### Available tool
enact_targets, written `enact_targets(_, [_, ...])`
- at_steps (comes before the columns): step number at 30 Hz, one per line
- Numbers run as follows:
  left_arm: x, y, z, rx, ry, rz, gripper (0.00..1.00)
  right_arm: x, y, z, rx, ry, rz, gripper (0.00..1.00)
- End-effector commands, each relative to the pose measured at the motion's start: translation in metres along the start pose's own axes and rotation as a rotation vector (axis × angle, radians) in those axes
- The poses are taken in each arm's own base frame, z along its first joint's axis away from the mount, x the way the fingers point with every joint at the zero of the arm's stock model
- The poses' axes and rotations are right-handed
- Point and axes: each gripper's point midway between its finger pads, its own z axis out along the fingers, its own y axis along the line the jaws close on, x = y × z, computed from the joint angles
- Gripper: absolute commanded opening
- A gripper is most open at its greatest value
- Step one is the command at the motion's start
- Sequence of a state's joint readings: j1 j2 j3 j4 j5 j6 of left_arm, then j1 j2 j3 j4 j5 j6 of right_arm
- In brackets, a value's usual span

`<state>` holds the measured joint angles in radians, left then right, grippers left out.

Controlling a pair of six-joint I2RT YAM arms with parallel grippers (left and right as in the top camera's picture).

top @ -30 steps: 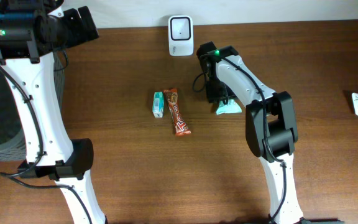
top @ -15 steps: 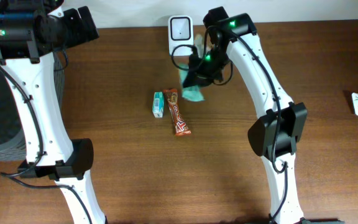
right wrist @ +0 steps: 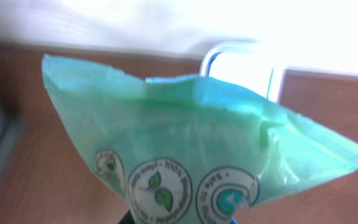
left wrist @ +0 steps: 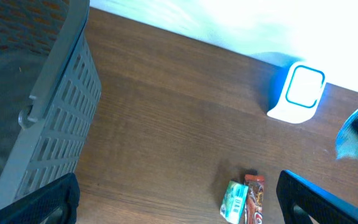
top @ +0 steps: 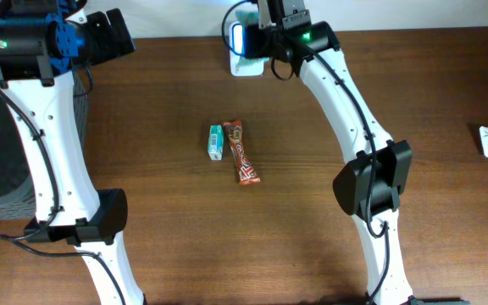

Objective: Scan the item barcode
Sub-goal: 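Lift the green pack to the scanner face with the right gripper, then carry the green pack away to the right side of the table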

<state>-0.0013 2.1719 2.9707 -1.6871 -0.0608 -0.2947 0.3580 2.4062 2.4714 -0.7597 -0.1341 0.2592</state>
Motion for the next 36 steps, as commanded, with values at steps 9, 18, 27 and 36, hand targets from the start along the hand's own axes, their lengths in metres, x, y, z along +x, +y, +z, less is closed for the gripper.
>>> enact_targets(9, [-0.001, 0.003, 0.002, -0.010, -0.001, 0.001, 0.99, -0.009, -0.023, 0.071, 0.087, -0.188, -0.007, 0.04])
enact_targets(18, [-0.001, 0.003, 0.002, -0.010, -0.001, 0.001, 0.99, -0.043, -0.093, -0.005, 0.213, -0.175, 0.090, 0.04])
enact_targets(27, [-0.001, 0.003, 0.002, -0.010, -0.001, 0.001, 0.99, 0.101, -0.386, -0.167, 0.909, 0.257, 0.605, 0.04])
enact_targets(36, [-0.001, 0.003, 0.002, -0.010, -0.001, 0.002, 0.99, 0.143, -0.509, -0.240, 0.949, 0.138, 0.875, 0.17])
